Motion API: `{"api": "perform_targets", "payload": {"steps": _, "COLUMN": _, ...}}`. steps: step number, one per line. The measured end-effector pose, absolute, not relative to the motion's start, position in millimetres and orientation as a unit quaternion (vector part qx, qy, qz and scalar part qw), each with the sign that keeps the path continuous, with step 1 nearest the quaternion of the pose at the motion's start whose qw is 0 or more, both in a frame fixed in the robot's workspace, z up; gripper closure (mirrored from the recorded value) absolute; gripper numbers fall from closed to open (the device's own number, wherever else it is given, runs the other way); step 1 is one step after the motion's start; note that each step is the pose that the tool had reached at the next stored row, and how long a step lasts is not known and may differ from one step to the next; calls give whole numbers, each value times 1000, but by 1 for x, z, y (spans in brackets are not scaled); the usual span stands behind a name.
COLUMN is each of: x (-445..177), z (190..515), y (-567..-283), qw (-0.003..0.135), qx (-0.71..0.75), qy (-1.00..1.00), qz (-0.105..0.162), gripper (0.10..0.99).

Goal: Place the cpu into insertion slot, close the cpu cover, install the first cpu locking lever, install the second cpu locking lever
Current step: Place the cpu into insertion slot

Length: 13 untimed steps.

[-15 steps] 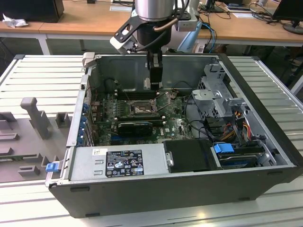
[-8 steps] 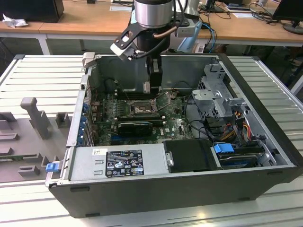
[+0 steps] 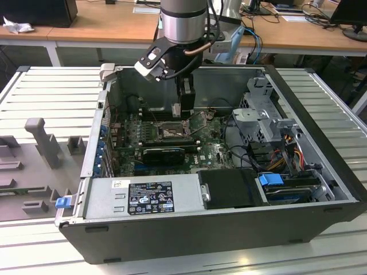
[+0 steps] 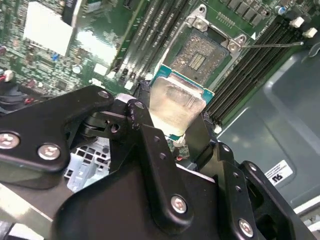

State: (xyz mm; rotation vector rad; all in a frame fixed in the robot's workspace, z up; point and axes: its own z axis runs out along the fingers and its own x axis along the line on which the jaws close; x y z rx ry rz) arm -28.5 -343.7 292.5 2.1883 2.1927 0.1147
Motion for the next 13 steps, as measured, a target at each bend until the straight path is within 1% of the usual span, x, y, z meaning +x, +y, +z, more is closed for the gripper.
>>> {"api": "perform_targets", "payload": {"steps": 6, "x": -47, "z": 277, "y": -338, "qw": 21, "qx": 706, "qy": 707, "qz": 37, "gripper": 557}}
{"api": "perform_targets", "payload": {"steps": 13, "x": -47, "z": 261, "y": -331, "qw": 21, "qx": 706, "qy": 707, "qz": 37, "gripper": 557}}
